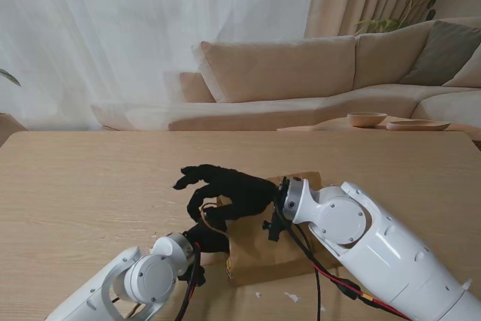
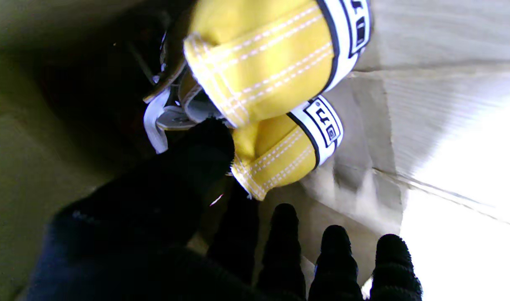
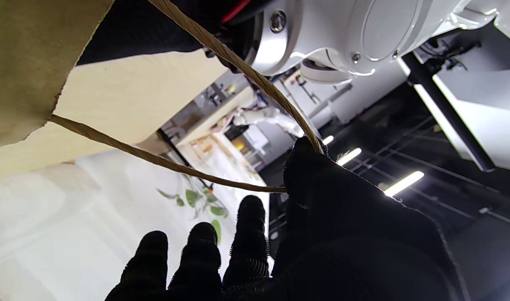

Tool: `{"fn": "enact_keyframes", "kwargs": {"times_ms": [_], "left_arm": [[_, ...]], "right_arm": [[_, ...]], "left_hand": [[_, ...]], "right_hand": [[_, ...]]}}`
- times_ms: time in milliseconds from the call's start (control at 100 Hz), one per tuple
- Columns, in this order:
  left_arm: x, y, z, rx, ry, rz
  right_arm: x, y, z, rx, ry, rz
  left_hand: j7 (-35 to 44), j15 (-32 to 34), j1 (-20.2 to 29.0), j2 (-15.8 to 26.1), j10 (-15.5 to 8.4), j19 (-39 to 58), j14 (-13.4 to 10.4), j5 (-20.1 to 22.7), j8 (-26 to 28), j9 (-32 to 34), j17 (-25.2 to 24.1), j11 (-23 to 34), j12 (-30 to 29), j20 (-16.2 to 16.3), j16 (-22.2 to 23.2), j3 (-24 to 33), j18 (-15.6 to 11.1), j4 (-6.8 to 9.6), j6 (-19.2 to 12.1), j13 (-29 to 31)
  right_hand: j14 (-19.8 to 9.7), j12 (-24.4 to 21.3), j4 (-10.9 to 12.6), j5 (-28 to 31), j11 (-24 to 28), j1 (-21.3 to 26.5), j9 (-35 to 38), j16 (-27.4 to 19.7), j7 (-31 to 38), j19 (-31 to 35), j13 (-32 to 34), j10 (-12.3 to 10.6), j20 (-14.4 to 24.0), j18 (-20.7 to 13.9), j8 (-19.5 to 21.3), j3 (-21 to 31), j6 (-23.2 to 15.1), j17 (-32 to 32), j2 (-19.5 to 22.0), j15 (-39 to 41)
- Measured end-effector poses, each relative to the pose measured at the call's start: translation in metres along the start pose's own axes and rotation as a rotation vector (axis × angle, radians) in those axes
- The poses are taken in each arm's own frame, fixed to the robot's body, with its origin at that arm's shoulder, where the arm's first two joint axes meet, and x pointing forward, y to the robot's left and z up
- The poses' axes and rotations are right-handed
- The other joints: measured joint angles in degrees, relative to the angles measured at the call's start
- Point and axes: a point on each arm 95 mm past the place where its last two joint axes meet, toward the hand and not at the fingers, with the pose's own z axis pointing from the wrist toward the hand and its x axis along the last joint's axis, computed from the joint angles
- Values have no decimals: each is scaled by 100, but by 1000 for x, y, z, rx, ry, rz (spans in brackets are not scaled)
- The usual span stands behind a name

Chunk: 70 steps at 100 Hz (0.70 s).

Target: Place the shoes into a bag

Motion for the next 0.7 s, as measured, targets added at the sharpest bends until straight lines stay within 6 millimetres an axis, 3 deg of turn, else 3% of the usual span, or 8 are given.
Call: {"fn": "enact_keyframes", "kwargs": {"times_ms": [230, 260, 310, 360, 490, 570, 620, 700], "left_arm": [[-14, -14, -27, 19, -5, 63], [-17, -16, -31, 25, -13, 69], [-23, -19, -36, 34, -27, 85], [-29, -21, -40, 44, -37, 106], [-42, -30, -50, 80, -44, 105], [-49, -34, -55, 96, -50, 98], [-51, -37, -60, 104, -46, 100], [-55, -41, -67, 122, -30, 104]], "right_arm": [[-3, -2, -3, -22, -26, 16], [-3, -2, -3, -28, -29, 16], [-4, -2, -3, -38, -35, 19], [-4, -3, -3, -47, -43, 24], [-6, -4, -4, -55, -84, 2], [-7, -4, -5, -56, -111, 1], [-8, -4, -6, -57, -128, 3], [-9, -4, -8, -53, -162, -18]], "left_hand": [[-12, 0, 151, 224, 0, 0, -3, -52, -63, 0, 2, 0, 0, -69, -5, -185, -6, 0, -110, 0], [65, 0, 151, 224, 0, 0, -3, -9, -56, 0, 2, 0, 0, -69, -5, -189, -6, 0, 69, 0], [69, 0, 153, 224, 0, 0, -3, -8, -53, 0, 2, 0, 0, -70, -5, -190, -6, 0, 77, 0], [69, 0, 154, 224, 0, 0, -3, -8, -53, 0, 2, 0, 0, -70, -5, -190, -6, 0, 81, 0], [69, 0, 197, 224, 0, -1, -3, -8, -52, 0, 2, 0, 0, -123, -6, -235, -6, 0, 101, 0], [69, 0, 213, 225, 0, -4, -3, -8, -52, 0, 2, 0, 0, -166, -9, -261, -6, 0, 105, 0], [69, 0, 213, 225, 0, -6, -3, -8, -52, 0, 2, 0, 0, -207, -14, -286, -6, 0, 107, 0], [69, 0, 213, 225, 0, -13, -3, -8, -52, 0, 4, 0, 0, -222, -30, -288, -6, 0, 109, 0]], "right_hand": [[0, 2, 0, -26, 52, -7, 0, 0, 0, 0, 0, 0, 0, 0, 1, 0, -20, 0, 2, 9], [0, 5, 0, -43, 57, -8, 0, 0, 0, 0, 0, 0, 0, 0, 1, 0, -38, 0, 2, 10], [0, 6, -21, -207, 60, -16, 0, 0, 93, 0, 0, 0, 0, 0, -61, 33, -200, 0, 2, 14], [0, 6, -21, -284, 61, -16, 0, 0, 211, 0, 0, 0, 32, 0, -190, 183, -457, -3, 4, 42], [0, -57, -21, -1040, -65, -372, 0, 0, 198, 0, 0, 3, 103, 0, -772, 500, -516, -13, -197, 72], [0, -179, -20, -1281, -357, -738, 0, 0, -489, 7, 0, 13, 105, 2, -1079, 723, -419, -15, -200, 69], [7, -247, 273, -1393, -562, -983, 0, 0, -1185, 14, 0, 51, 106, 6, -1204, 787, -214, -16, -196, 29], [15, -350, 274, -1641, -814, -1064, 0, 0, -2085, 21, -1, 83, 113, 12, -1319, 790, 11, -16, -196, -3]]}}
